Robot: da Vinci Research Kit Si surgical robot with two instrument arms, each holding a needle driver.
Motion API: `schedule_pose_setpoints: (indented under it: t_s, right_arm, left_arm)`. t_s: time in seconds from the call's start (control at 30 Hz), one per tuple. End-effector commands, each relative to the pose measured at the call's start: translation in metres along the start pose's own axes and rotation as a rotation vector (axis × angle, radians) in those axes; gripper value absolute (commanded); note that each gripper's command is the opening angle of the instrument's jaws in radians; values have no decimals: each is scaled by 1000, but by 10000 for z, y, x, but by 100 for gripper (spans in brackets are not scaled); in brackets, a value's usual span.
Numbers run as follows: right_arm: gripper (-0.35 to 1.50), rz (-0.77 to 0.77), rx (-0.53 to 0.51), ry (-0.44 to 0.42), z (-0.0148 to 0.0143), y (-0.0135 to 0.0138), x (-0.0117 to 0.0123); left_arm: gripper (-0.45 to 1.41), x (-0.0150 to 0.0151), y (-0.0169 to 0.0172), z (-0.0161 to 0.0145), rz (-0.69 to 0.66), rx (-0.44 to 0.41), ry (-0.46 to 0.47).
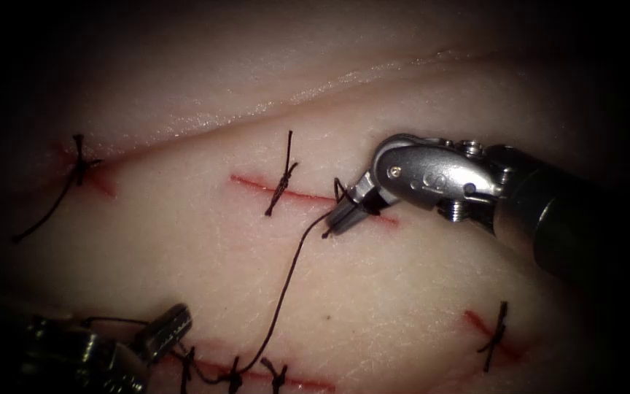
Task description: Wound Closure
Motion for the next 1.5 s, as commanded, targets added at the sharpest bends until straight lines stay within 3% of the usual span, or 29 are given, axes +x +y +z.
schedule_pose_setpoints:
  t_s: [0.03, 0.1, 0.2, 0.3, 0.47, 0.63, 0.7, 0.93, 1.17, 1.4, 1.5]
  right_arm:
    - [-35, 0, 0, -1, 6, 9, -6]
    - [-35, 4, -9, 5, 3, 11, -12]
    - [-35, 12, -14, 6, 3, 12, -16]
    - [-35, 26, -14, 9, 1, 13, -20]
    - [-35, 42, -27, -7, -4, 15, -27]
    - [-35, 64, -40, -19, -6, 15, -31]
    - [-35, 66, -44, -20, -6, 15, -31]
    - [-35, 78, -65, -27, -8, 18, -33]
    - [-35, 131, -84, -33, -10, 19, -36]
    - [-35, 283, -109, -38, -10, 20, -38]
    - [-35, 389, -130, -17, -10, 20, -39]
  left_arm:
    - [-45, 1, 11, -5, 3, -25, 9]
    - [-45, 10, 22, -37, 29, -130, 58]
    - [-45, 17, 25, -51, 48, -202, 108]
    - [-45, 20, 33, -57, 56, -263, 136]
    - [-45, 14, 72, -58, 140, -440, 162]
    - [-45, -5, 105, -59, 166, -654, 184]
    - [-45, -21, 122, -62, 210, -779, 173]
    - [-45, -38, 136, -66, 274, -924, 119]
    - [-45, -61, 173, -61, 326, -1110, 86]
    - [-45, -88, 204, -57, 323, -1274, 31]
    - [-45, -91, 210, -53, 325, -1282, 12]
